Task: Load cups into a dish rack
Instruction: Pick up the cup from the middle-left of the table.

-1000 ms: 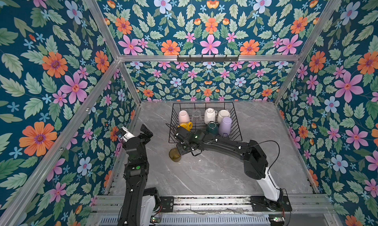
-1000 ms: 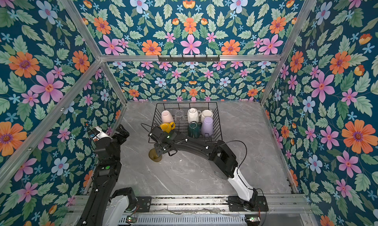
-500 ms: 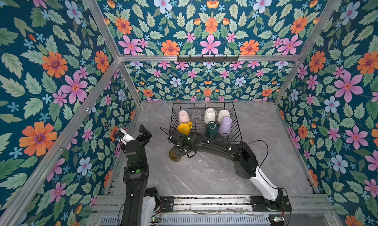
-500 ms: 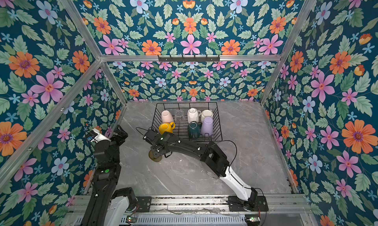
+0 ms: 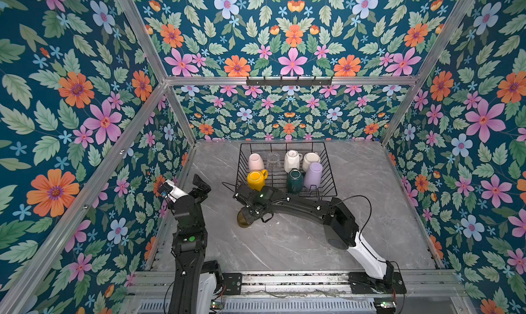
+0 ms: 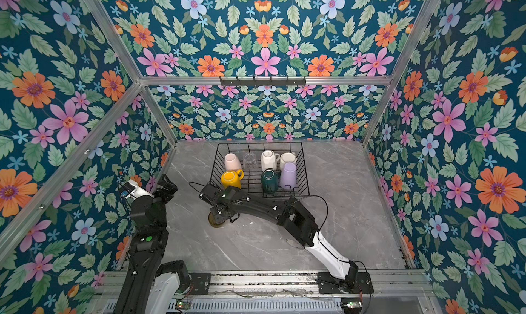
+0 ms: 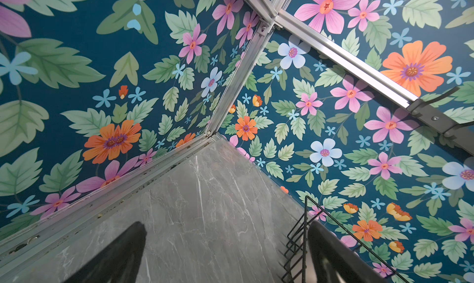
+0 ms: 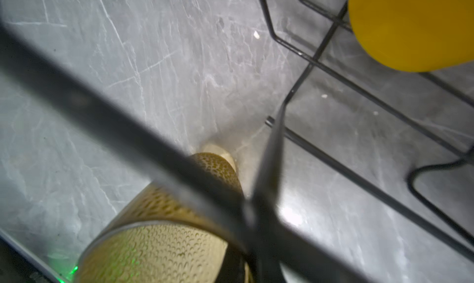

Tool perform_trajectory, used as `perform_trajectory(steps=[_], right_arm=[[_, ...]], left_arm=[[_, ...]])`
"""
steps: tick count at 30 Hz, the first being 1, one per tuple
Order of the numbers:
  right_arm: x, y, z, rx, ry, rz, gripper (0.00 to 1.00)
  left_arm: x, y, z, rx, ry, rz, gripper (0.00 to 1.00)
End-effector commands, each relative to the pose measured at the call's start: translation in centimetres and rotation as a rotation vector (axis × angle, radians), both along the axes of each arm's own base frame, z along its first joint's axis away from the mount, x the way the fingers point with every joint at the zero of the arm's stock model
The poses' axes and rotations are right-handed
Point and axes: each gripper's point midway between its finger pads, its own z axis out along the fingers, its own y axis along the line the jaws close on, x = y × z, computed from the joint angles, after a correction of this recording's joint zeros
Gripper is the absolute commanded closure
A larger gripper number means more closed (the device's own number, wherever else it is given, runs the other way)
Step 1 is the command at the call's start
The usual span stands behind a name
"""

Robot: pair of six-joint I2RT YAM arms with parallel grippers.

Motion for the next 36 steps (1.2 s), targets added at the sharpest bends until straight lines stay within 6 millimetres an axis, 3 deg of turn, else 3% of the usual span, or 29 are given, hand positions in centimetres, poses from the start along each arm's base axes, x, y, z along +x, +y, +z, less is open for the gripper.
perform_trajectory(steps=[1, 10, 14, 20, 25, 29, 32, 36], right_arm=[[-0.6, 0.5, 1.8, 0.077, 0.01, 0.005, 1.0], [-2.9, -1.6, 7.5, 0.269, 0.029, 0.037, 1.0], [-2.7, -4.4, 11.2, 0.421, 0.038, 0.014, 1.0], [-0.4, -10.0, 17.8, 0.741, 0.021, -0.06, 1.0], [2.8, -15.9, 20.8, 0.902, -0.056, -0.185, 1.0], [4.8, -19.8, 21.8, 0.961, -0.106, -0.261, 1.0], [5.3, -21.2, 22.5, 0.987, -0.118, -0.265, 1.0], [5.1, -21.6, 23.0, 1.0, -0.117, -0.228, 1.0]], left_arm=[[0.1, 0.0, 0.5, 0.004, -0.021, -0.005, 0.01], [0.4, -0.5, 1.0, 0.001, -0.035, -0.036, 0.01], [0.9, -1.8, 1.7, 0.013, -0.07, -0.117, 0.01], [1.4, -3.9, 3.4, 0.031, -0.147, -0.243, 0.01], [2.0, -7.7, 5.5, 0.055, -0.219, -0.466, 0.01], [1.9, -12.4, 7.6, 0.072, -0.295, -0.757, 0.01], [0.6, -15.8, 9.3, 0.049, -0.403, -0.993, 0.01], [-3.1, -19.3, 11.9, -0.017, -0.591, -1.299, 0.01]])
